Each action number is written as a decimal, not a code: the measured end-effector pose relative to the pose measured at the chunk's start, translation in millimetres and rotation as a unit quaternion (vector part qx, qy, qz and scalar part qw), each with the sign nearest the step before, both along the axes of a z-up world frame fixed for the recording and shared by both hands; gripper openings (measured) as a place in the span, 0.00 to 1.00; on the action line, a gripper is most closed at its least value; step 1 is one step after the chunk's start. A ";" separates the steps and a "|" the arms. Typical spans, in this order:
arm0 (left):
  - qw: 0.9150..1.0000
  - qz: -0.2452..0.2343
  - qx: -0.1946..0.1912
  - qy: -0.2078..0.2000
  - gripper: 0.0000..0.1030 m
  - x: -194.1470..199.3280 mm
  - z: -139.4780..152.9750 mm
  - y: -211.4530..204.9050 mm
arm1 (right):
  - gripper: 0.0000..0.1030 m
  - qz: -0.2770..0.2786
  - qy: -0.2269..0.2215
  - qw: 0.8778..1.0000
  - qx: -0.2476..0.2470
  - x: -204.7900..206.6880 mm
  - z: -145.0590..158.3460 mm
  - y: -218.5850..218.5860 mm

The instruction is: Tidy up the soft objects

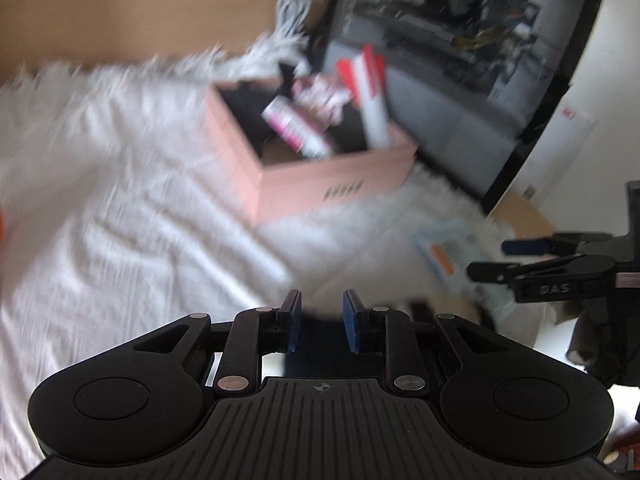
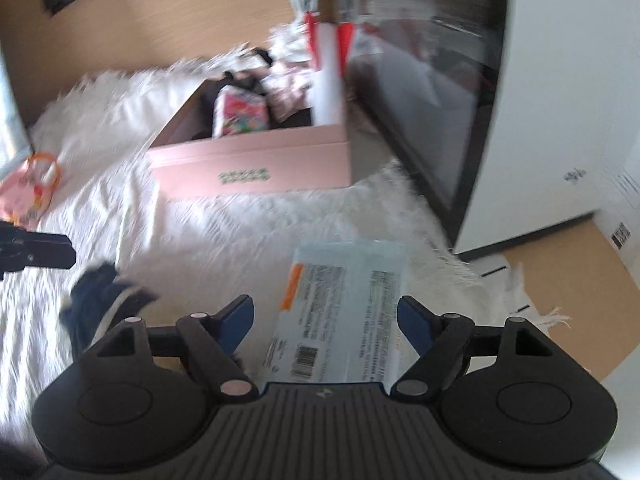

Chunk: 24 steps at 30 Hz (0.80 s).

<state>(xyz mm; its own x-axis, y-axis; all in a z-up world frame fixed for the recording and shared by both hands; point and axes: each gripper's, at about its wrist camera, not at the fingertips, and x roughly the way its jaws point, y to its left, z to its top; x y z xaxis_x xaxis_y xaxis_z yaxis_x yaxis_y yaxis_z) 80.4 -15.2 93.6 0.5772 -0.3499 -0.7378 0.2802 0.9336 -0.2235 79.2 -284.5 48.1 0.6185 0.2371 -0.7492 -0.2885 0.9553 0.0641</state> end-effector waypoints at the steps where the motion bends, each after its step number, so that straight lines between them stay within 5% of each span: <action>1: 1.000 0.005 0.004 0.010 0.24 -0.6 -3.0 3.2 | 0.77 -0.001 -0.008 1.000 -0.008 -2.8 2.0 3.3; 3: 0.999 0.015 0.022 0.019 0.24 0.6 -7.9 4.3 | 0.77 0.013 -0.030 0.999 -0.004 -10.0 11.1 9.4; 9: 0.997 0.029 0.062 0.019 0.24 5.9 -12.1 6.6 | 0.81 0.182 -0.012 0.983 0.023 -33.1 30.5 60.7; 13: 0.996 0.041 0.081 0.014 0.25 6.3 -12.7 13.6 | 0.81 0.243 -0.019 0.966 -0.084 -49.5 2.5 116.0; 16: 0.995 0.052 0.088 0.007 0.25 4.9 -10.9 22.8 | 0.81 0.285 -0.074 0.938 -0.184 -69.3 -16.2 137.6; 19: 0.994 0.070 0.084 -0.006 0.25 1.1 -7.1 38.3 | 0.79 0.322 -0.097 0.917 -0.215 -76.2 -19.7 142.5; 20: 0.994 0.082 0.078 -0.009 0.25 -0.8 -5.6 46.2 | 0.76 0.326 -0.095 0.916 -0.216 -74.1 -18.3 143.0; 23: 0.990 0.122 0.062 -0.018 0.24 -9.4 -2.1 73.0 | 0.42 0.322 -0.068 0.927 -0.178 -63.0 1.0 145.1; 24: 0.989 0.137 0.055 -0.020 0.24 -13.2 -1.5 84.1 | 0.21 0.314 -0.067 0.933 -0.160 -57.4 11.0 148.0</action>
<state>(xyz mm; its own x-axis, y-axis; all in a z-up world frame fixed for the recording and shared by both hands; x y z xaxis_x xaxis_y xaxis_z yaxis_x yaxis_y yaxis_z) 67.2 68.8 92.1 0.6684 -0.0953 -0.7377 0.0208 0.9938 -0.1095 21.8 -136.4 59.1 0.5255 0.3620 -0.7700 -0.7833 0.5592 -0.2717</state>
